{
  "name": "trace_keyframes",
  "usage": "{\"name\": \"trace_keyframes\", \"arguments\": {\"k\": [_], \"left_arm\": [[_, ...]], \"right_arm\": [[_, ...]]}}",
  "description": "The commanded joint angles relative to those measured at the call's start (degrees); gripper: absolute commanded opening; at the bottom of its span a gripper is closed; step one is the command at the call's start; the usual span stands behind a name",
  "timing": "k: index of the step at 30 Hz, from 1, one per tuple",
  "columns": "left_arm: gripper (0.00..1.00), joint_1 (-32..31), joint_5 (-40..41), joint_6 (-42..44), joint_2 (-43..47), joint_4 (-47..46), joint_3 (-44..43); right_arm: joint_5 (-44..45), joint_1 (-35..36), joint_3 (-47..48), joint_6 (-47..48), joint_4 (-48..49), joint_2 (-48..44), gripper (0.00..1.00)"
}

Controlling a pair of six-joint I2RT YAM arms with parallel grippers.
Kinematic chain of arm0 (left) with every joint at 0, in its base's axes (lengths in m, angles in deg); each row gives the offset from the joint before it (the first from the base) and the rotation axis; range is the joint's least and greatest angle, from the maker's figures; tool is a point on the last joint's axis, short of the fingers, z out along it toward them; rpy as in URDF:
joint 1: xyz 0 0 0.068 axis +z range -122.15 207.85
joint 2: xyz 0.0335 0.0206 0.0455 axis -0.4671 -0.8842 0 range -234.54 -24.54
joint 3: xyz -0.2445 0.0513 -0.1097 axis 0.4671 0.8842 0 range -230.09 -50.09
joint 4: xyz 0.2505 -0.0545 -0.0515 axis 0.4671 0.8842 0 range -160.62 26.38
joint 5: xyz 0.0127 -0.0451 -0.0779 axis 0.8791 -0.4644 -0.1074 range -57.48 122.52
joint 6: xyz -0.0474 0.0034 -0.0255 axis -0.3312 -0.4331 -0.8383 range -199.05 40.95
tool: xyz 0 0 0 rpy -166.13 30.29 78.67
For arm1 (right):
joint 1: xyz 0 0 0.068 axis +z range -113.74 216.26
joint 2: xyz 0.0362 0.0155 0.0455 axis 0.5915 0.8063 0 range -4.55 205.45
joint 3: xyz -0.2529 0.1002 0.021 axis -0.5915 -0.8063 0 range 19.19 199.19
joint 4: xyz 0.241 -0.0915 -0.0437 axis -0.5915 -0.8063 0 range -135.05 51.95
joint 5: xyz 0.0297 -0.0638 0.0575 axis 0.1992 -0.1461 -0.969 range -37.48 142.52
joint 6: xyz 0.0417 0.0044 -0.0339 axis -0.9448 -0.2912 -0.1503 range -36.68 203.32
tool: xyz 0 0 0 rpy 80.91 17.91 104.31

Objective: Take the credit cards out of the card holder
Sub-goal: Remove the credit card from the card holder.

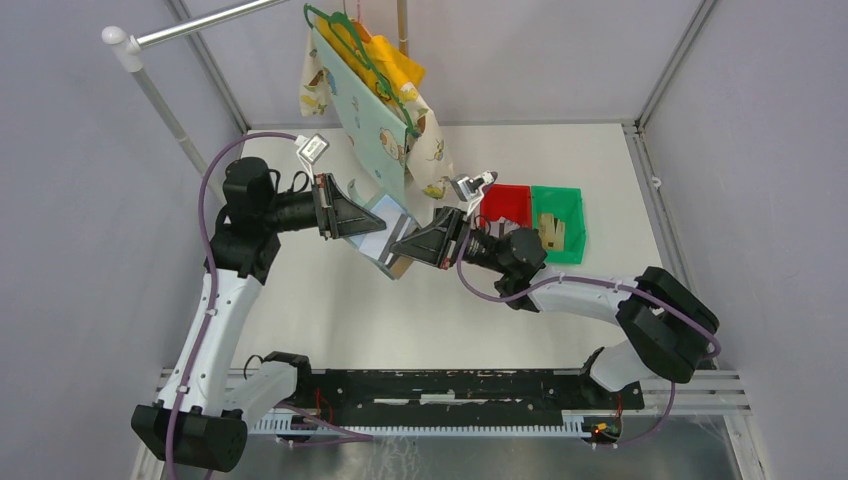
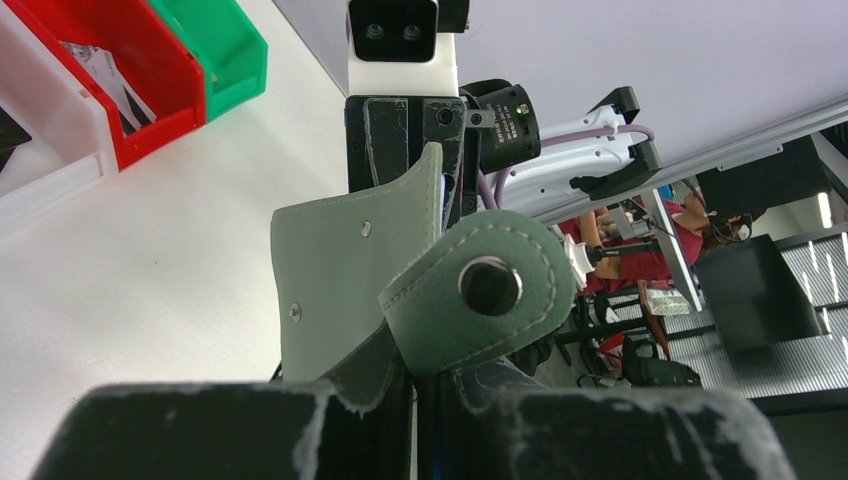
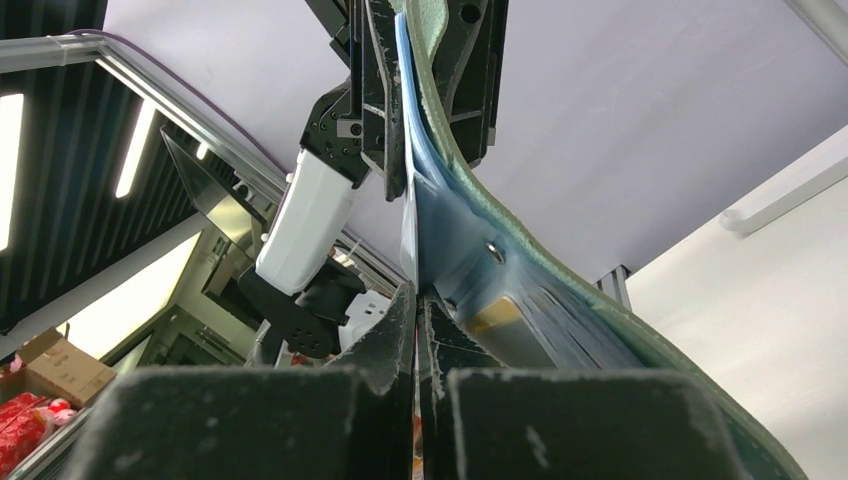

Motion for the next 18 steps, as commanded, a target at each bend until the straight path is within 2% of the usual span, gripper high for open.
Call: {"name": "trace_keyframes", "arguments": {"k": [1, 8, 10, 14, 16, 18], "left_arm": [[0.18, 0.2, -4.2, -2.5, 1.4, -2.4, -1.7], [0.19, 0.1, -4.1, -2.8, 1.5, -2.4, -2.1], [0.16, 0.1, -4.0, -2.8, 1.6, -2.5, -2.2], [0.04, 0.2, -3.7, -2.8, 1.5, -2.7, -2.6], [0.02, 0.1, -3.3, -2.6, 1.3, -2.7, -2.6], [0.02, 0.2, -3.1, -2.3, 1.3, -2.7, -2.3]], "right_arm": [[1.6, -0.7, -1.3, 1.1, 3.0, -2.4, 0.0], [1.4, -0.7, -1.8, 1.1, 3.4, -2.5, 0.0], [1.1, -0.7, -1.8, 1.2, 3.4, -2.6, 0.0], [0.1, -0.7, -2.0, 1.2, 3.5, -2.6, 0.02], [-0.4, -0.7, -1.7, 0.6, 3.4, -2.4, 0.19], [-0.2, -0.7, -1.0, -0.2, 4.4, -1.8, 0.27]]}}
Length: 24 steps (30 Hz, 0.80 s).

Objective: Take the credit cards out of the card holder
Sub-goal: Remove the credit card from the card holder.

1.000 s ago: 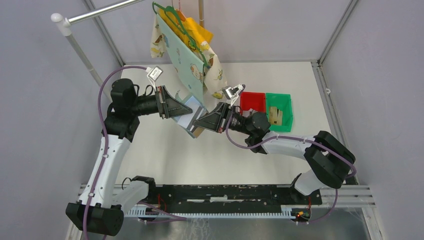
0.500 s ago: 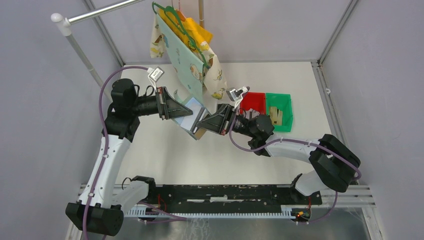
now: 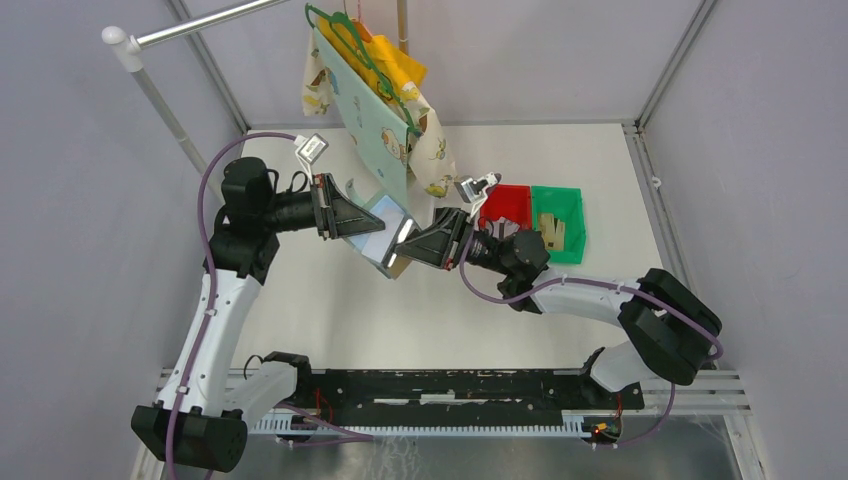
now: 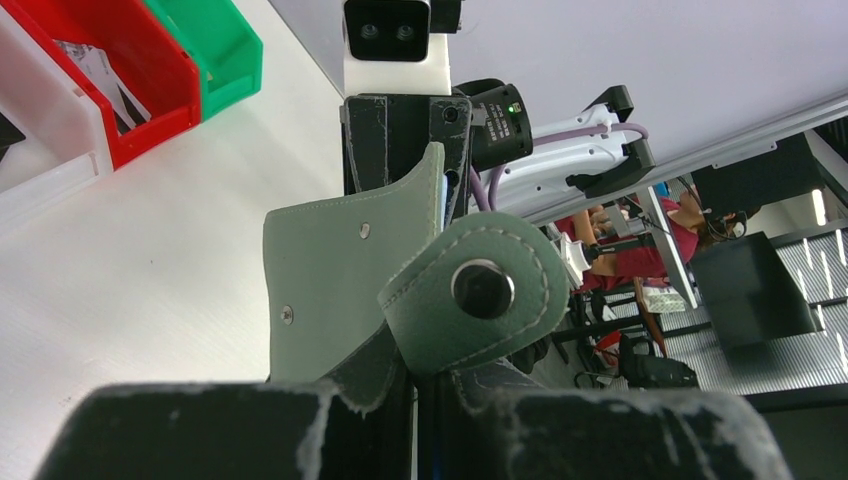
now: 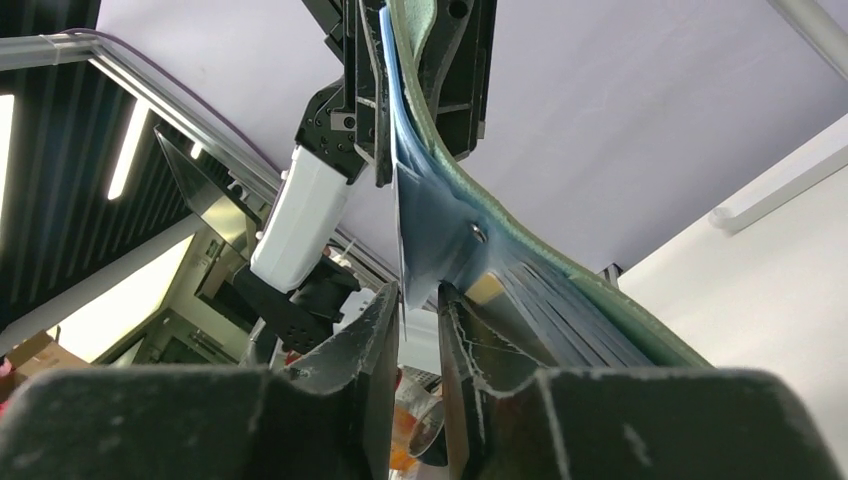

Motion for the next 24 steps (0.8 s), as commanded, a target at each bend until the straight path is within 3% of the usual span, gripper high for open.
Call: {"name": "trace_keyframes", "arguments": {"k": [1, 6, 9, 13, 24], "left_arm": [[0.02, 0.1, -2.2, -2.1, 1.3, -2.6, -2.2], [0.02, 0.2, -2.2, -2.1, 1.4, -2.5, -2.2], [0.02, 0.2, -2.2, -2.1, 1.6, -2.3, -2.2], [0.02, 0.1, -2.0, -0.4, 1.4, -0.5, -2.7], [0.02, 0.2, -0.6, -0.1, 0.3, -0.2, -4.2]], "right_arm": [[-0.5, -0.6, 1.5, -0.9, 4.4, -0.5, 0.32], [-0.6, -0.7, 4.8, -2.5, 5.4, 1.5, 0.34], [-0.7, -0.7, 4.8, -3.8, 7.4, 2.2, 0.28], [-0.8, -1.3, 2.1, -4.4, 9.3, 1.0, 0.11], [-1.4, -4.0, -4.3, -2.8, 7.5, -4.4, 0.01]]}}
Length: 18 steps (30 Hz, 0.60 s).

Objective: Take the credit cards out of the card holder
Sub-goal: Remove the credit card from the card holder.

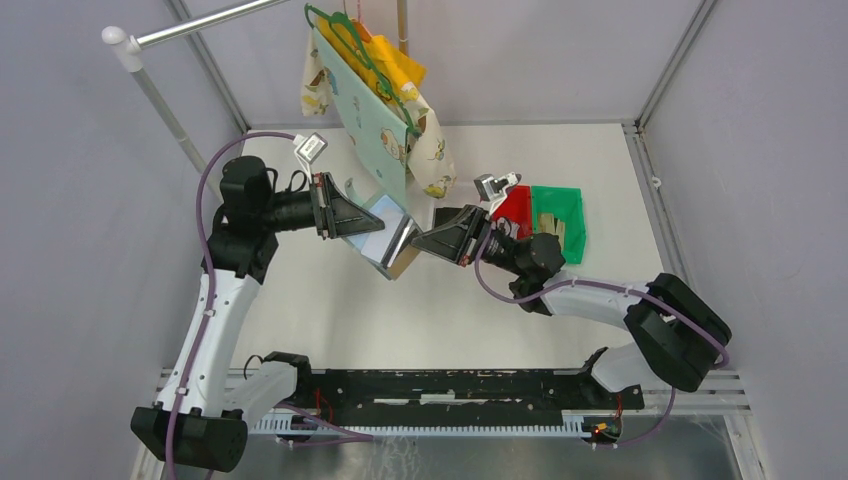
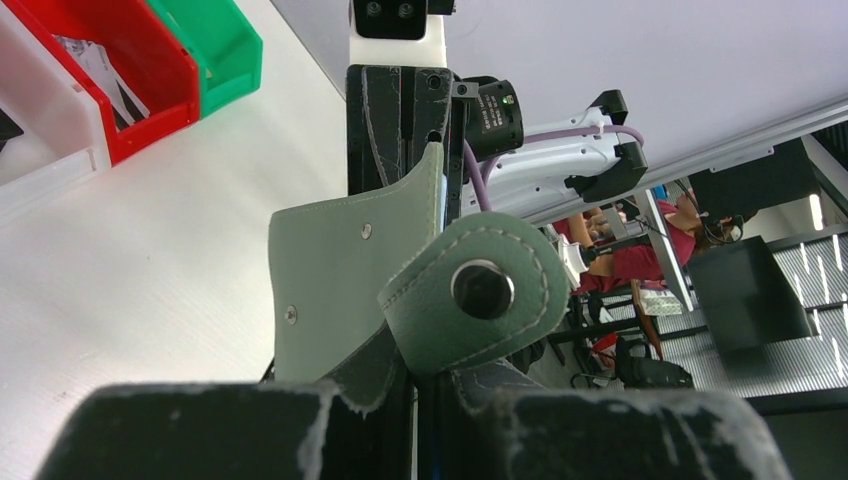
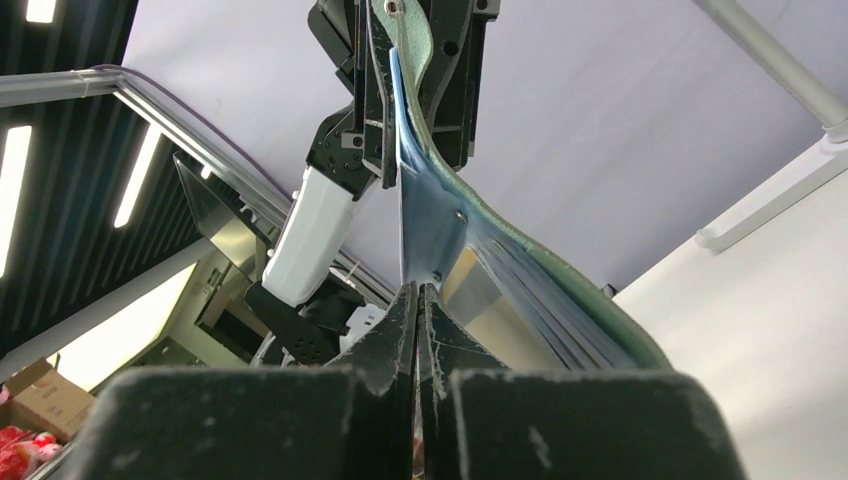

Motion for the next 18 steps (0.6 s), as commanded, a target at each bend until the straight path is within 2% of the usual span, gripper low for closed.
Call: {"name": "trace_keyframes", "arguments": {"k": [1, 3, 4, 7, 9, 18], "left_arm": [[0.02, 0.0, -0.7, -0.2, 0.3, -1.9, -3.3], [0.02, 0.0, -0.5, -0.3, 0.3, -1.9, -3.6], [0.02, 0.0, -0.5, -0.4, 0.3, -1.9, -3.6], [0.02, 0.0, 0.0, -0.4, 0.2, -2.0, -3.4], [0.02, 0.0, 0.3, -0.8, 0.0, -2.2, -3.5], [0.02, 0.0, 1.6, -1.5, -0.2, -3.0, -3.0]], "right_arm": [[-1.5, -0.5, -0.1, 0.4, 2.9, -2.3, 0.0], [-1.8, -0.9, -0.6, 0.2, 2.5, -2.7, 0.0], [-1.9, -0.9, -0.7, 0.1, 2.7, -2.8, 0.04], [-3.6, -0.8, 1.4, 0.1, 2.8, -2.6, 0.35], [-4.0, -0.5, 2.7, 0.2, 2.6, -2.3, 0.41], [-4.1, 1.9, 6.9, 0.0, 2.0, 1.3, 0.42]]}}
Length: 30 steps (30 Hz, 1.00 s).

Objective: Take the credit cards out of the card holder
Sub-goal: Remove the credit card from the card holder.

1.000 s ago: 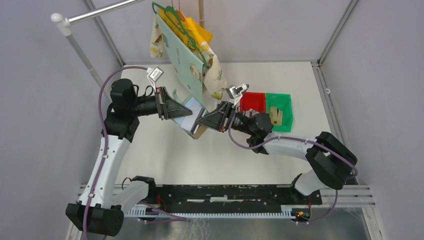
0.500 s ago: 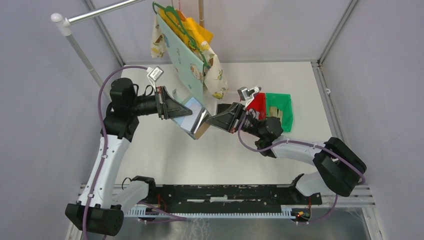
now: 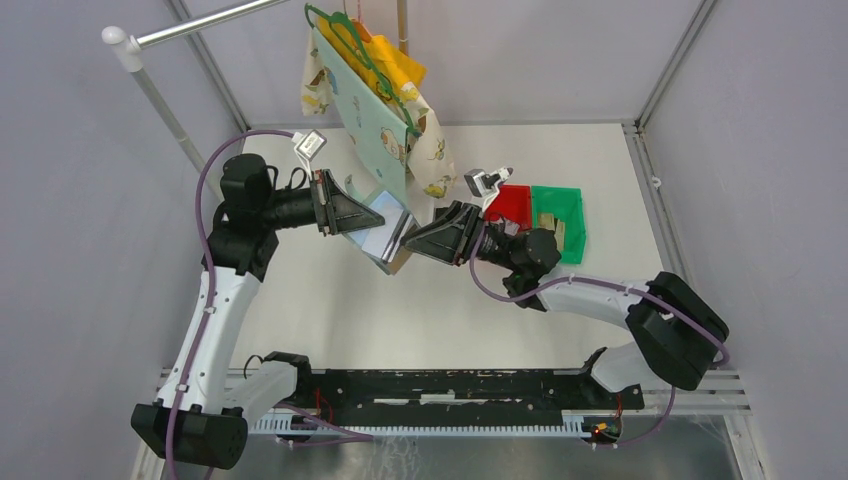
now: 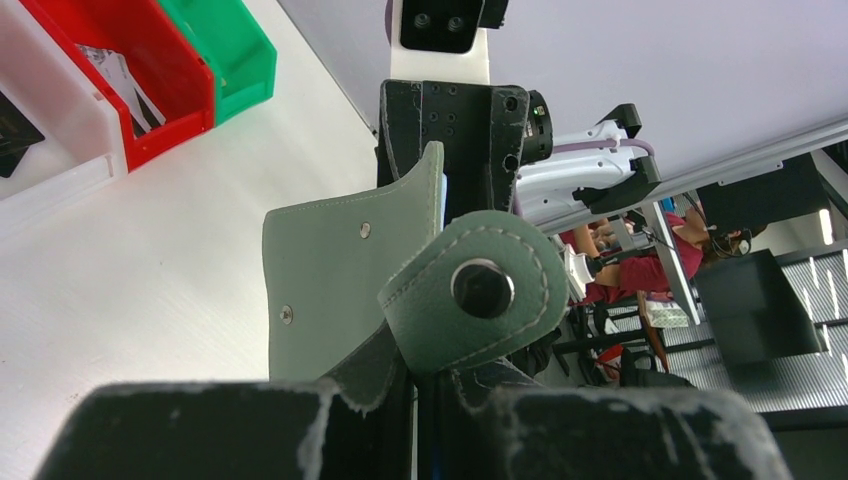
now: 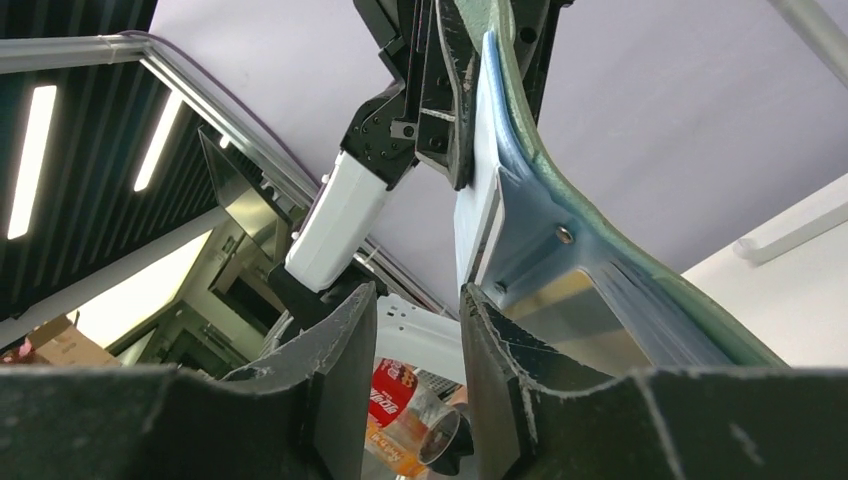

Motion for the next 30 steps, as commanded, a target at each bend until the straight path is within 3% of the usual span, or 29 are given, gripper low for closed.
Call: {"name": "trace_keyframes", "arguments": {"k": [1, 9, 16, 30], "left_arm": [[0.02, 0.0, 0.0, -1.4, 0.4, -3.0, -2.2], [0.02, 0.0, -0.4, -1.7, 0.7, -3.0, -2.2], [0.02, 0.0, -0.9, -1.7, 1.0, -3.0, -2.2], [0.02, 0.0, -1.0, -1.8, 1.6, -3.0, -2.4]], "right_arm": [[-1.7, 1.2, 4.0, -0.5, 3.3, 2.1, 0.41], [-1.8, 2.3, 5.8, -1.7, 4.8, 4.6, 0.28], [-2.2, 1.8, 2.1, -1.5, 4.4, 3.0, 0.4], [-3.1, 0.4, 2.4, 0.6, 0.8, 1.8, 0.42]]}}
